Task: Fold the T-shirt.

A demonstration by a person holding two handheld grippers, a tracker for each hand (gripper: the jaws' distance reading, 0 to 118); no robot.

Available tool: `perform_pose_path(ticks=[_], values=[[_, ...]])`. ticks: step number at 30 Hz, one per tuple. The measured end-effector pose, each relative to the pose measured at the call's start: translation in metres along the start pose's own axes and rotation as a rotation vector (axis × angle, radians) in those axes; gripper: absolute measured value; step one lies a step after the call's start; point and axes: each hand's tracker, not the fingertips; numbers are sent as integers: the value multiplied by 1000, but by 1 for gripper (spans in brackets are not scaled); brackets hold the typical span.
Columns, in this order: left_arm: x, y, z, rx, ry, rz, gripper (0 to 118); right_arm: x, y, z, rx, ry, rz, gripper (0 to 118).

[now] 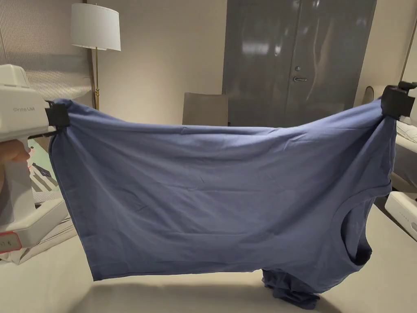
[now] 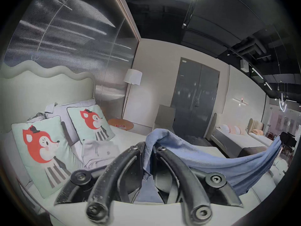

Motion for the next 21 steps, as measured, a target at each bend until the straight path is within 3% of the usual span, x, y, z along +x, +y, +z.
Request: perform_pose_path(ticks=[10,21], values=[[-29,-55,88,-89,10,-11,5,4,-43,121,-82,37,6,4],[-73,-152,224,-227,0,0,5,14,-125,279,-230,60,-57,4]])
